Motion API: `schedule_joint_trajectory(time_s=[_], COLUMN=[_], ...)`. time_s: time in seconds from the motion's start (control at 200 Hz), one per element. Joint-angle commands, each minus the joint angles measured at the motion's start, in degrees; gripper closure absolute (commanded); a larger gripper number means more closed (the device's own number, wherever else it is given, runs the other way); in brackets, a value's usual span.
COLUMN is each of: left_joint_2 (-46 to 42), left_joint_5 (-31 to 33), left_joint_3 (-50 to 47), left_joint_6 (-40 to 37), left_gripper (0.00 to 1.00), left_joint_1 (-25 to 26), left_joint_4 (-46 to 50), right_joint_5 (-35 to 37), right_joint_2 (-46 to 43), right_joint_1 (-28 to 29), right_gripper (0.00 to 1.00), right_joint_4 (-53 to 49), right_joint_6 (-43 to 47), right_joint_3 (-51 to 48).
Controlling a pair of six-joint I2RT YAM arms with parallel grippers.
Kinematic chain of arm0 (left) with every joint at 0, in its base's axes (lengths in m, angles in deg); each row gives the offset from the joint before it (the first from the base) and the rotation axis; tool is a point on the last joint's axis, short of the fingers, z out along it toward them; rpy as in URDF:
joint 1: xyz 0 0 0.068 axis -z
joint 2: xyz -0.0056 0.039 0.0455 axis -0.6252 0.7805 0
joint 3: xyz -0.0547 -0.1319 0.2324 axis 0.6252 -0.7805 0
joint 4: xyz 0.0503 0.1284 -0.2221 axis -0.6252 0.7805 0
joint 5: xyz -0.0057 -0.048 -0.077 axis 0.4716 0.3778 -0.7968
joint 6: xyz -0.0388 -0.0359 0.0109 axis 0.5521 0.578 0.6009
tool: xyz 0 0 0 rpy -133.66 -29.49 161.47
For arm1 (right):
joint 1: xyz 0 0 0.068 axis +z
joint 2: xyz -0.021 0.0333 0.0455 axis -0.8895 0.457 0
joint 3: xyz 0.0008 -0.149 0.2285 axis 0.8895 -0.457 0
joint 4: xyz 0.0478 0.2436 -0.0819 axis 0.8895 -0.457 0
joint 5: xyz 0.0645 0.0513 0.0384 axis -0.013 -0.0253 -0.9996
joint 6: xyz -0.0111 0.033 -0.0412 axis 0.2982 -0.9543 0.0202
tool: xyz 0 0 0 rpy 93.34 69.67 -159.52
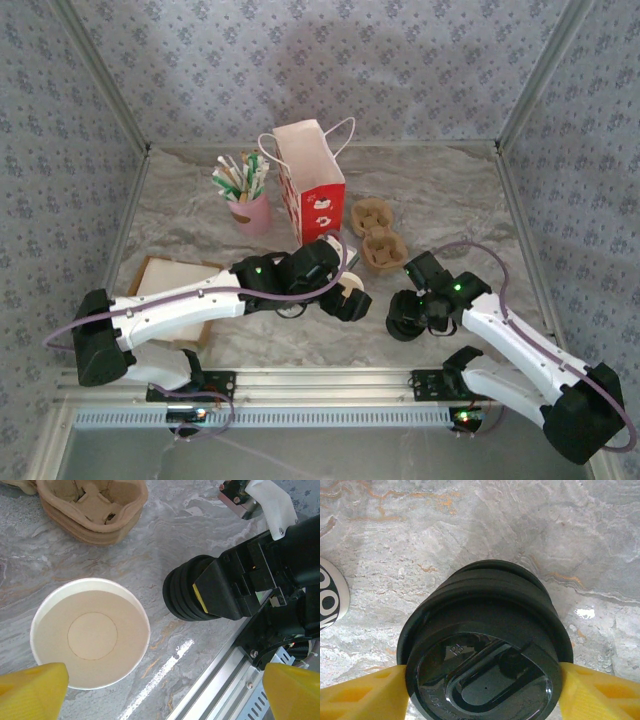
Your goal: Pack the takeout coffee
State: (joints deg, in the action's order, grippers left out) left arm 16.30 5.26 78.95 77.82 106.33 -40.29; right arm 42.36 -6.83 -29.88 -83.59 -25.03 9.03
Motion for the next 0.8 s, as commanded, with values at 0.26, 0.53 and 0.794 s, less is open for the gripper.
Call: schedule_joint_trajectory(time_s=[0.26, 0.53, 0.794], left_joint_2=[-1.75, -1.8, -1.97], left_joint_5=[-0.85, -0.85, -0.64], left_joint_3=[-0.17, -0.48, -0.64], left_joint_6=[-0.57, -0.38, -0.29], left_gripper=[0.0, 0.01, 0.0], left_joint_1=[0.34, 0.38, 0.35], left_joint_4=[-0.99, -1.12, -1.21], right_joint_5=[-0.12, -0.08, 0.3], right_joint_2=[-0.43, -1.61, -2.46], right_joint_1=[0.04, 0.07, 0.12], right_gripper=[0.28, 0.27, 0.29], right_joint_4=[-1.2, -2.2, -3.31], right_joint_6=[-0.85, -0.95, -0.91], right_joint_3=[-0.24, 0.29, 1.37])
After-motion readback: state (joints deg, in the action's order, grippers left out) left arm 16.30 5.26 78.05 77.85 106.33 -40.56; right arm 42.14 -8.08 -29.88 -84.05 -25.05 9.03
